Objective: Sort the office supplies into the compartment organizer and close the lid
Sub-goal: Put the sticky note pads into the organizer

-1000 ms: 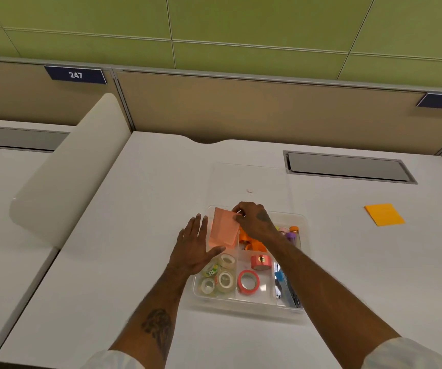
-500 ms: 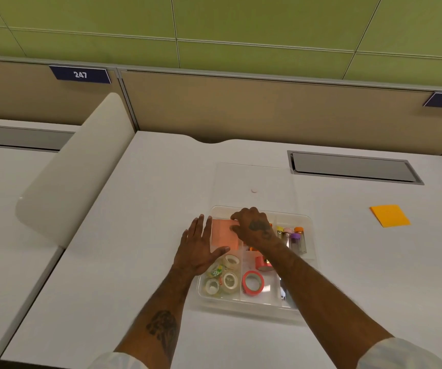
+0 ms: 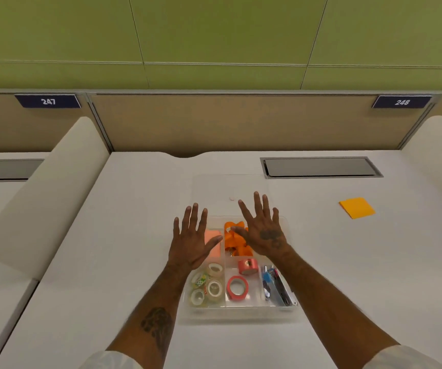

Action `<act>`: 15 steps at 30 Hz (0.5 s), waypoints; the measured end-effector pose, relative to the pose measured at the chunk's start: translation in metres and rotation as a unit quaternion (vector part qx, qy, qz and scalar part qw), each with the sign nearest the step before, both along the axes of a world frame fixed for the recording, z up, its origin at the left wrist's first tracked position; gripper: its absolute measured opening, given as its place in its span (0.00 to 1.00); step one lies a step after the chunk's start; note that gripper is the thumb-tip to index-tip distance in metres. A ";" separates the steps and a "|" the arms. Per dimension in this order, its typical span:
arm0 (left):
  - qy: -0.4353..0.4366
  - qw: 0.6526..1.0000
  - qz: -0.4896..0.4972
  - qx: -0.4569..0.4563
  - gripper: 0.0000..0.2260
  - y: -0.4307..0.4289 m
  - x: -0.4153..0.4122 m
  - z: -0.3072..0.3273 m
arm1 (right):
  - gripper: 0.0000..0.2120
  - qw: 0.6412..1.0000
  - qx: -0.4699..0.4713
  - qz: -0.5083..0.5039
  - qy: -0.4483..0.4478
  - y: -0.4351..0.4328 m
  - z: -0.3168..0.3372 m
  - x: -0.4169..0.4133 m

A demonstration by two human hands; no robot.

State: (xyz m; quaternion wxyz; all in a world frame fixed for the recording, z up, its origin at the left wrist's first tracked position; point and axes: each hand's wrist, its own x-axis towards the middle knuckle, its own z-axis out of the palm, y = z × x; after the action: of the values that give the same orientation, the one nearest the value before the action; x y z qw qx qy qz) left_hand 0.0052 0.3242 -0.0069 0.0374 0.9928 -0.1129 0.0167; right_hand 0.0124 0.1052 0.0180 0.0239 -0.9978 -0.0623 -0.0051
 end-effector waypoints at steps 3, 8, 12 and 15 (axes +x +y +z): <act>-0.002 1.000 -0.026 -0.007 0.42 -0.031 0.009 0.008 | 0.41 0.999 0.000 -0.034 -0.004 -0.034 0.000 -0.007; -0.007 0.997 -0.071 0.008 0.44 -0.097 0.019 0.013 | 0.42 0.997 0.010 -0.083 -0.004 -0.104 0.000 -0.018; 0.004 0.996 -0.093 -0.007 0.44 -0.158 0.026 0.011 | 0.45 0.993 0.026 -0.112 0.002 -0.167 0.000 -0.027; 0.015 0.994 -0.105 -0.012 0.43 -0.210 0.027 0.008 | 0.44 0.990 0.018 -0.137 0.008 -0.216 -0.002 -0.030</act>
State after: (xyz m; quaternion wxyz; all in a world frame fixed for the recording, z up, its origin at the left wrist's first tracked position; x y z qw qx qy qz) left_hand 0.0324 0.1146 0.0012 0.0529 0.9750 -0.2159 -0.0004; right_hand -0.0178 -0.1104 0.0164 0.0415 -0.9963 0.0749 -0.0013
